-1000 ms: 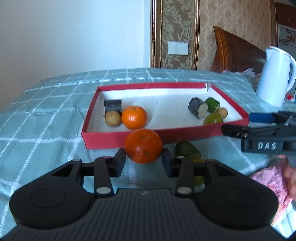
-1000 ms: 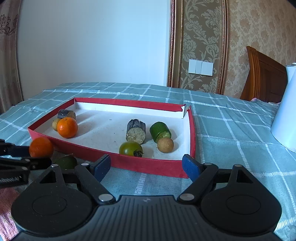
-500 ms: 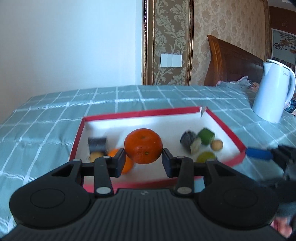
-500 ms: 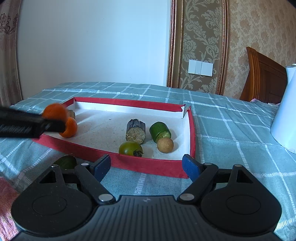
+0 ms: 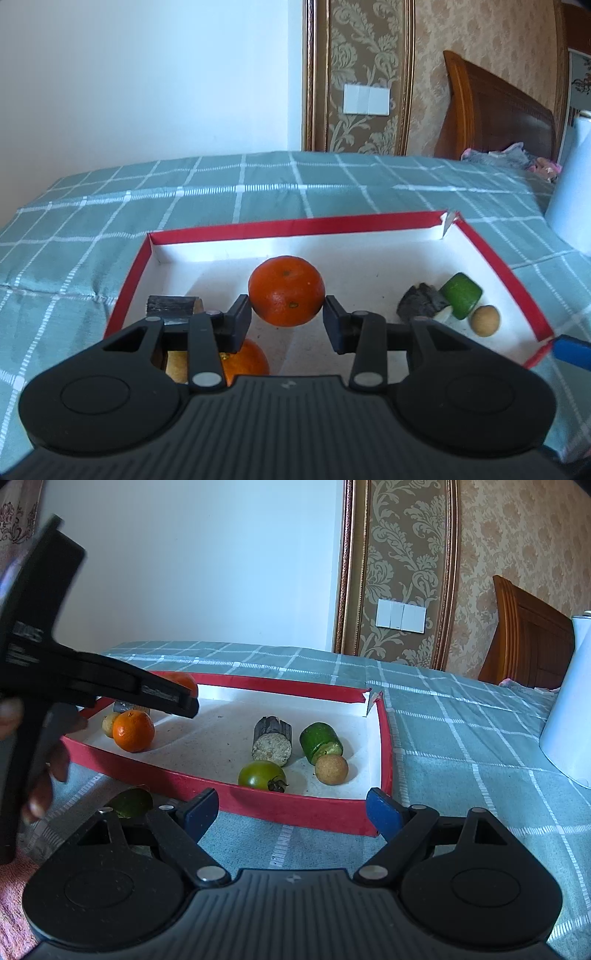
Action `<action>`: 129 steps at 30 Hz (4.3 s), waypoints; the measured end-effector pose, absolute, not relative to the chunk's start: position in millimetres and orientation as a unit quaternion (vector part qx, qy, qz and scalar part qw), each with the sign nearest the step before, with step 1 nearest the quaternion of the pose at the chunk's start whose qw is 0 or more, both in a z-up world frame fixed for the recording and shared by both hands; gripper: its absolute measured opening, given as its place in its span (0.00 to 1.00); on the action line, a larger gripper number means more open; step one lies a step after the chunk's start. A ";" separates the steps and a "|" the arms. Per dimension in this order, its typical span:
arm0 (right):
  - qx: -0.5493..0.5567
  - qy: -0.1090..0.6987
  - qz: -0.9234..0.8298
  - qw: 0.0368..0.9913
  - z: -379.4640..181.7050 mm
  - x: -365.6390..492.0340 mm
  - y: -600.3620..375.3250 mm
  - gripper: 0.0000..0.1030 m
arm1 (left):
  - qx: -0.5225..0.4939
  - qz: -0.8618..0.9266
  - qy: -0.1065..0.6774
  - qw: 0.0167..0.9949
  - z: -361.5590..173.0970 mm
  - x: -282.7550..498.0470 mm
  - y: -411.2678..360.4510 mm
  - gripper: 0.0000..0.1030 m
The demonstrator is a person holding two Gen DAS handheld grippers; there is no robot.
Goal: Organize fruits
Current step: 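Carry the orange into the red tray and open the left gripper, then move the right gripper to the green tomato and close on it, then carry the green tomato into the red tray and open the right gripper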
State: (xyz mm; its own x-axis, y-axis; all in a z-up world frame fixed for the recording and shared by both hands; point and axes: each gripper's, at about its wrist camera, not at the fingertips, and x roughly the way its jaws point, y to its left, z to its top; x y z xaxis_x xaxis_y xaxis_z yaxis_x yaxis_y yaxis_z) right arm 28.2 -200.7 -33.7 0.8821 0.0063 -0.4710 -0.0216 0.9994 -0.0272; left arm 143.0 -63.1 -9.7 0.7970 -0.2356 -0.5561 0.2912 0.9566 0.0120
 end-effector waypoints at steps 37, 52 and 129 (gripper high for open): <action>-0.025 0.241 0.007 0.970 -33.8 27.9 -197.6 0.88 | 0.024 -0.088 0.256 0.962 -5.6 76.1 -11.7 0.96; -0.033 0.233 0.005 0.972 -36.7 25.0 -195.7 0.88 | 0.014 -0.042 0.273 0.961 -28.5 41.0 30.4 0.98; 0.042 0.286 0.095 0.952 -33.0 -4.5 -157.0 0.33 | -0.081 -0.070 0.297 0.949 -38.3 43.1 63.0 1.00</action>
